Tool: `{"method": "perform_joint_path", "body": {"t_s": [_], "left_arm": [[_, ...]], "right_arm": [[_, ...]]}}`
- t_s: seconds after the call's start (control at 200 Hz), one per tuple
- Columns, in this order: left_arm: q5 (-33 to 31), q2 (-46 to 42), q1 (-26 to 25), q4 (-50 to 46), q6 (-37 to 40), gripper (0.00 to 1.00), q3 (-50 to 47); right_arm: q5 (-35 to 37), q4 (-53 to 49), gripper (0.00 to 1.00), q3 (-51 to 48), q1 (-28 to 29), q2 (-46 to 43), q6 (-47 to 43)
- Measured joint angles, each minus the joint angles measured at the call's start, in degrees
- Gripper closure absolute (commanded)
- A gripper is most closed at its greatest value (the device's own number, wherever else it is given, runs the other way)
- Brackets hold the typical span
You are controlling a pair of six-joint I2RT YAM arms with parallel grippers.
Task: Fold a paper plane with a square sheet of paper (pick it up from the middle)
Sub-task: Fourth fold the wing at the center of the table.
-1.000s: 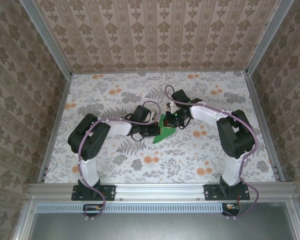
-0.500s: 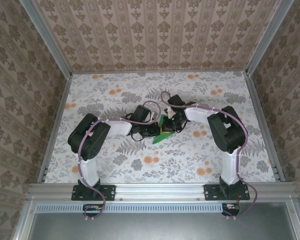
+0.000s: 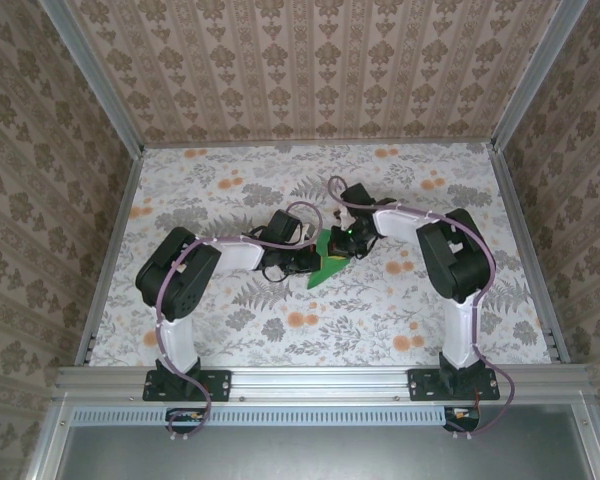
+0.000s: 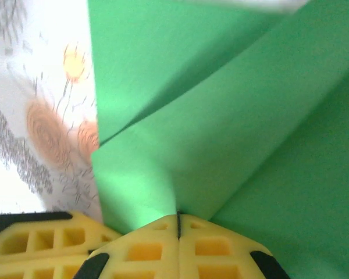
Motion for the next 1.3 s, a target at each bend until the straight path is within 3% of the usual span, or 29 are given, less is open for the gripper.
{"method": "perform_joint_path", "body": {"t_s": [0.17,0.665,1.025,1.3], "left_arm": [[0.0,0.0,0.0,-0.2,0.3,1.0,0.1],[0.0,0.0,0.0,-0.5,0.5,1.0,0.1],[0.1,0.0,0.0,-0.6,1.4,1.0,0.1],[0.8,0.0,0.2,-0.9,1.5,1.0,0.1]], "right_arm": [[0.1,2.9,1.0,-0.4,-1.9,-0.7,0.2],[-4.3,7.0,1.0,-0.8,0.9,0.5,-0.6],[-6.7,7.1,1.0,4.2,-7.5,5.6,-0.2],[-3.5,9.8,1.0,8.7,-13.1,8.3,2.4]]}}
